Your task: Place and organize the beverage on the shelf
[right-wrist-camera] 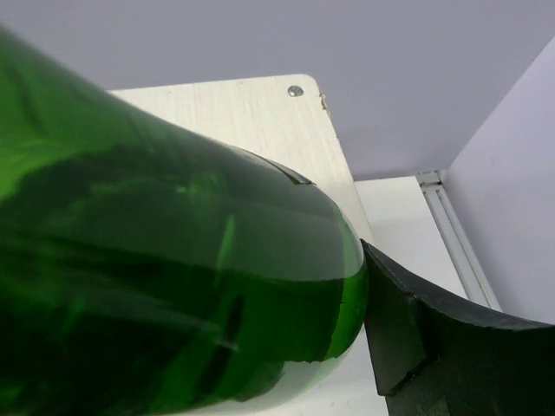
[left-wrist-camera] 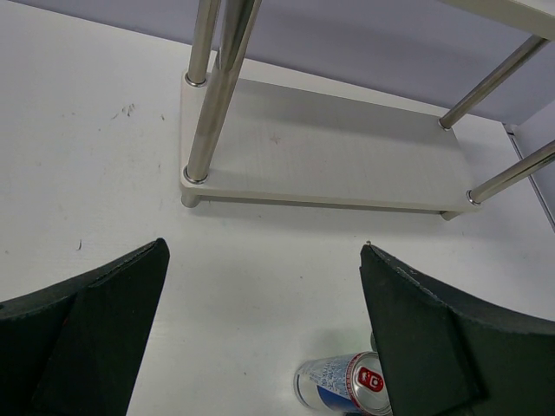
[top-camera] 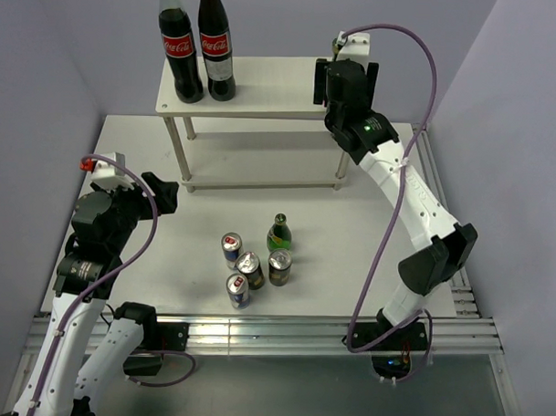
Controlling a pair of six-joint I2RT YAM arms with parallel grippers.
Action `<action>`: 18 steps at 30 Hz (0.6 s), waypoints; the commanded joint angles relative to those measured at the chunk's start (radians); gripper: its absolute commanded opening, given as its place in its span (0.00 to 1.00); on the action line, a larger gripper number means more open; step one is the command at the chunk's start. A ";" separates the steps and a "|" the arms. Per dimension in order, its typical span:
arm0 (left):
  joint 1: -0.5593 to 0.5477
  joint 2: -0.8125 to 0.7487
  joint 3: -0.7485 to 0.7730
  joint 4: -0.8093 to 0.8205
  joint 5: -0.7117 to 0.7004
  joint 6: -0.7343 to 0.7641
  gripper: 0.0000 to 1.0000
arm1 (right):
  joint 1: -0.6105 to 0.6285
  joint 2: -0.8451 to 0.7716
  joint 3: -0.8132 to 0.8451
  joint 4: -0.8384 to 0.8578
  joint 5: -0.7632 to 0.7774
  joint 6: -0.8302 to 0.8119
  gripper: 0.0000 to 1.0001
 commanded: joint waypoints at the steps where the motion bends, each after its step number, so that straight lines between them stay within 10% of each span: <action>1: -0.001 -0.004 0.002 0.038 0.014 0.013 0.99 | -0.037 -0.014 0.119 0.095 -0.058 0.043 0.00; 18: -0.001 -0.003 0.001 0.033 0.014 0.015 0.99 | -0.094 0.053 0.107 0.106 -0.181 0.204 0.00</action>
